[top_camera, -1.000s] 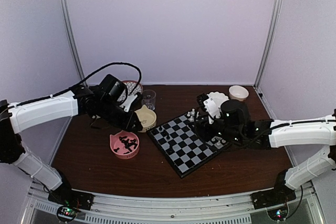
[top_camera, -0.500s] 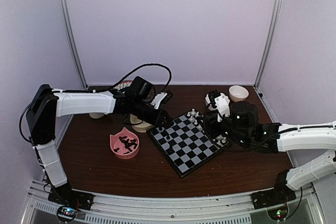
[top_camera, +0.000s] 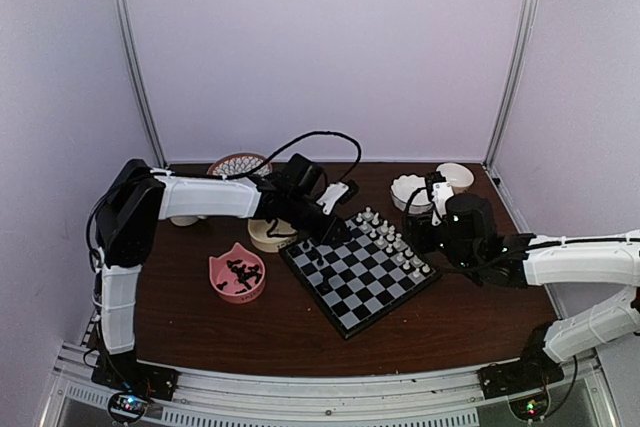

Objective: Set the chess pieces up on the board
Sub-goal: Pick up the king from the chess pile.

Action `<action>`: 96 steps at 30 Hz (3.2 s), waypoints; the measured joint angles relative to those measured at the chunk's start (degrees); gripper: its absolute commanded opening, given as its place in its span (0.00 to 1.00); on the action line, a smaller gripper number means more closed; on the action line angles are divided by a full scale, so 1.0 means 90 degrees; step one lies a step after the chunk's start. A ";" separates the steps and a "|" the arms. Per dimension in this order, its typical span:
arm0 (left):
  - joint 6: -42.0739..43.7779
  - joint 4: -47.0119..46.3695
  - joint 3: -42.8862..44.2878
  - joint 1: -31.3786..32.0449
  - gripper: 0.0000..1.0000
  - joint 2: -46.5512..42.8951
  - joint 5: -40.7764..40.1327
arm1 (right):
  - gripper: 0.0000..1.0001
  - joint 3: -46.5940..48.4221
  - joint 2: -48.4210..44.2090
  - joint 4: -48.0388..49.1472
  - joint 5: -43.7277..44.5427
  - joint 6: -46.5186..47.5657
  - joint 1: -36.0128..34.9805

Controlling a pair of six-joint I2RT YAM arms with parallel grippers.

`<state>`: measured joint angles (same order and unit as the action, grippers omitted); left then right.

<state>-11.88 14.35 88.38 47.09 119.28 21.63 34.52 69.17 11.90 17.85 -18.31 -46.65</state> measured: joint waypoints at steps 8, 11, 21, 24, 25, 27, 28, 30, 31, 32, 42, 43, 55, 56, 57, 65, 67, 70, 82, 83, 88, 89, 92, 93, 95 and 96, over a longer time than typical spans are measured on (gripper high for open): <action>0.0493 0.0250 0.0610 0.0027 0.15 0.0646 0.0002 | 0.51 0.0000 0.0432 0.0007 -0.0342 -0.0393 0.0199; 0.0624 0.0398 0.0651 0.0058 0.15 0.0678 0.0007 | 0.51 0.0002 0.0578 0.0022 -0.0488 -0.0476 0.0199; 0.0993 0.0610 0.0746 0.0308 0.16 0.0797 0.0007 | 0.46 0.0270 0.1144 -0.0002 -0.1375 -0.0811 0.0503; 0.1071 0.0554 0.0702 0.0335 0.16 0.0799 0.0010 | 0.42 0.0277 0.1348 0.0160 -0.2079 -0.0998 0.0789; 0.1117 0.0476 0.0644 0.0335 0.16 0.0794 0.0012 | 0.42 0.0277 0.1460 0.0299 -0.2414 -0.1081 0.0913; 0.1224 0.0291 0.0442 0.0333 0.16 0.0782 0.0019 | 0.40 0.0277 0.1622 0.0481 -0.2868 -0.1202 0.1054; 0.1277 0.0206 0.0318 0.0333 0.16 0.0772 0.0022 | 0.40 0.0277 0.1705 0.0573 -0.3109 -0.1282 0.1112; 0.1394 0.0097 0.0087 0.0345 0.15 0.0763 0.0024 | 0.40 0.0277 0.1838 0.0760 -0.3531 -0.1382 0.1190; 0.1460 0.0002 0.0000 0.0355 0.15 0.0755 0.0046 | 0.40 0.0279 0.1894 0.0850 -0.3735 -0.1447 0.1200; 0.1532 -0.0087 -0.0063 0.0369 0.15 0.0719 0.0041 | 0.40 0.0279 0.1931 0.0918 -0.3900 -0.1484 0.1200; 0.1868 -0.0726 -0.0697 0.0500 0.15 0.0233 -0.0068 | 0.37 0.0437 0.2137 0.1341 -0.4998 -0.1853 0.1200; 0.1882 -0.0797 -0.0758 0.0500 0.15 0.0185 -0.0080 | 0.37 0.0459 0.2171 0.1365 -0.5059 -0.1870 0.1200; 0.2025 -0.1780 -0.1416 0.0544 0.16 -0.0410 -0.0131 | 0.35 0.0668 0.2640 0.1508 -0.5676 -0.2067 0.1192; 0.2033 -0.1809 -0.1418 0.0544 0.15 -0.0420 -0.0136 | 0.35 0.0704 0.2679 0.1525 -0.5734 -0.2091 0.1180; 0.2047 -0.1831 -0.1426 0.0556 0.16 -0.0432 -0.0141 | 0.35 0.0733 0.2720 0.1557 -0.5782 -0.2118 0.1180; 0.2137 -0.1926 -0.1481 0.0610 0.16 -0.0481 -0.0151 | 0.26 0.0811 0.2931 0.1758 -0.6057 -0.2193 0.1139; 0.2159 -0.1926 -0.1489 0.0614 0.16 -0.0481 -0.0165 | 0.19 0.0821 0.2934 0.1778 -0.6113 -0.2225 0.1139; 0.2176 -0.1928 -0.1491 0.0614 0.16 -0.0481 -0.0199 | 0.10 0.0840 0.2936 0.1809 -0.6161 -0.2239 0.1134; 0.2215 -0.1974 -0.1562 0.0644 0.48 -0.0505 -0.0262 | 0.00 0.0845 0.2922 0.1732 -0.6081 -0.2183 0.1115; 0.2215 -0.1977 -0.1564 0.0646 0.50 -0.0515 -0.0265 | 0.00 0.0845 0.2909 0.1700 -0.6045 -0.2152 0.1115; 0.2176 -0.1982 -0.1642 0.0656 0.53 -0.0697 -0.0265 | 0.00 0.0845 0.2810 0.1569 -0.5906 -0.2021 0.1115; 0.2166 -0.1987 -0.1651 0.0656 0.53 -0.0736 -0.0262 | 0.00 0.0845 0.2793 0.1554 -0.5880 -0.2004 0.1112; 0.2135 -0.1999 -0.1656 0.0656 0.53 -0.0838 -0.0265 | 0.00 0.0845 0.2752 0.1511 -0.5821 -0.1960 0.1112; 0.2123 -0.1999 -0.1656 0.0656 0.53 -0.0862 -0.0265 | 0.00 0.0845 0.2747 0.1486 -0.5807 -0.1945 0.1112; 0.2093 -0.1987 -0.1656 0.0656 0.52 -0.0916 -0.0267 | 0.00 0.0845 0.2742 0.1421 -0.5773 -0.1897 0.1107; 0.2079 -0.1977 -0.1656 0.0656 0.52 -0.0945 -0.0270 | 0.00 0.0848 0.2730 0.1353 -0.5731 -0.1841 0.1098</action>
<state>6.83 -3.44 73.47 52.99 110.78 19.20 42.15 93.73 24.08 -33.74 -34.87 -36.77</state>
